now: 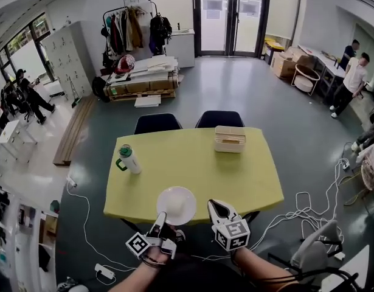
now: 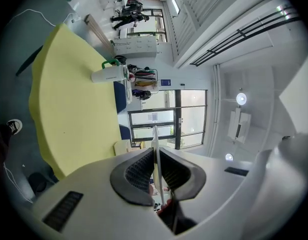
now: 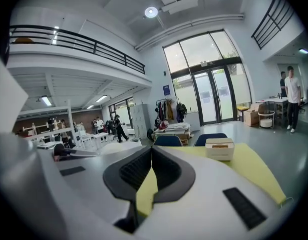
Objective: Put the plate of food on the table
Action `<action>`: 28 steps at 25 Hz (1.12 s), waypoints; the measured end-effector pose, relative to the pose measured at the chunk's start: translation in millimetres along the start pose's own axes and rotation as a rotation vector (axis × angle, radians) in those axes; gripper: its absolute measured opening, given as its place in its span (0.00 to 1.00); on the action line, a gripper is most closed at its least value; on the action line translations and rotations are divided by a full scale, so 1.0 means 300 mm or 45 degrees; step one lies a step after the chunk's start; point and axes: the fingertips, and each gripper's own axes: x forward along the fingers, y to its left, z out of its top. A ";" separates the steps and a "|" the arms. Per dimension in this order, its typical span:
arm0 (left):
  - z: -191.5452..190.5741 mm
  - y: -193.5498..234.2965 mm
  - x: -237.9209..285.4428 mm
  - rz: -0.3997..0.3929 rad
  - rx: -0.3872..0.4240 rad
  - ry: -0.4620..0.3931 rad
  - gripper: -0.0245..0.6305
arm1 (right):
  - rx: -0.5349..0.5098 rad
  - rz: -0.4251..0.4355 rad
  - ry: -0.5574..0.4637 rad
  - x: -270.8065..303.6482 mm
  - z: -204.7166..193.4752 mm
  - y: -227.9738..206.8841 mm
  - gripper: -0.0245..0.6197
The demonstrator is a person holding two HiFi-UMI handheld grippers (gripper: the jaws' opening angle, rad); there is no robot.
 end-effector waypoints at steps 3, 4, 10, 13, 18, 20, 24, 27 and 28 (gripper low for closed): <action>0.098 0.011 0.101 0.005 -0.005 0.032 0.08 | 0.008 -0.023 0.005 0.134 0.036 -0.016 0.06; 0.131 0.015 0.135 0.009 -0.006 0.049 0.08 | 0.012 -0.032 0.006 0.179 0.049 -0.017 0.06; 0.292 0.025 0.334 0.028 -0.011 0.132 0.08 | 0.018 -0.091 0.012 0.394 0.144 -0.045 0.06; 0.345 0.031 0.413 0.020 -0.029 0.171 0.08 | 0.015 -0.128 0.008 0.465 0.173 -0.060 0.06; 0.375 0.063 0.530 0.030 -0.036 0.206 0.08 | 0.027 -0.175 0.030 0.527 0.186 -0.130 0.06; 0.363 0.084 0.555 0.044 -0.054 0.211 0.08 | 0.039 -0.186 0.044 0.533 0.173 -0.165 0.06; 0.368 0.108 0.641 0.042 -0.042 0.211 0.08 | 0.038 -0.180 0.040 0.596 0.193 -0.237 0.06; 0.366 0.119 0.676 0.053 -0.063 0.180 0.08 | 0.034 -0.147 0.049 0.638 0.216 -0.265 0.06; 0.364 0.126 0.686 0.060 -0.061 0.173 0.08 | 0.030 -0.135 0.050 0.648 0.226 -0.272 0.06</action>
